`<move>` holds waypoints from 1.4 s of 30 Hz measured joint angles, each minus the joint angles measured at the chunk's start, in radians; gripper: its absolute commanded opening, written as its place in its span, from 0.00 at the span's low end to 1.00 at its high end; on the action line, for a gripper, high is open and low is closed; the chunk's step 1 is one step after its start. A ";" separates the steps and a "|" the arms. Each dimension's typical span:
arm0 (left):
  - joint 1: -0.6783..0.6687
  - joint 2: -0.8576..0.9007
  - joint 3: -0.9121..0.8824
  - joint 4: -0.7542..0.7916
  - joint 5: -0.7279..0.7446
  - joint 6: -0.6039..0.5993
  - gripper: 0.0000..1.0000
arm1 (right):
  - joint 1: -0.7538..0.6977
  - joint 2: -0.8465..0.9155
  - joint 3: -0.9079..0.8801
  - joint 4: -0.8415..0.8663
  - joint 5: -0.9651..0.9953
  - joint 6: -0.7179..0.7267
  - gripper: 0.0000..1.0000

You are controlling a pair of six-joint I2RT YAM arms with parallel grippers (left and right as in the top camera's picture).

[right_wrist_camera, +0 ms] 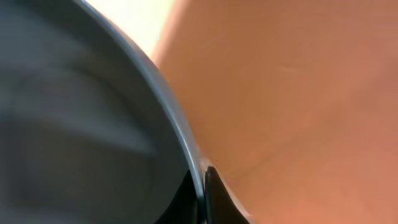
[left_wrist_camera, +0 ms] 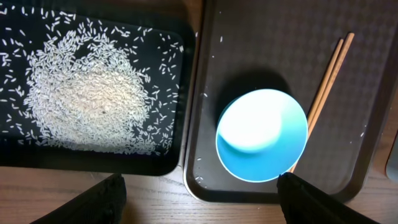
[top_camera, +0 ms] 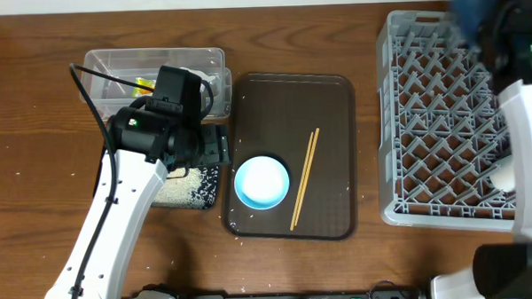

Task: Sort waste into correct bins and load items into the dishwasher rack
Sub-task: 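Grasp the blue plate rim with the right gripper and lift it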

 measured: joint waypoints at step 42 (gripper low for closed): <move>0.000 0.000 -0.001 -0.019 0.000 -0.019 0.80 | -0.352 0.410 0.006 0.434 0.075 -0.626 0.02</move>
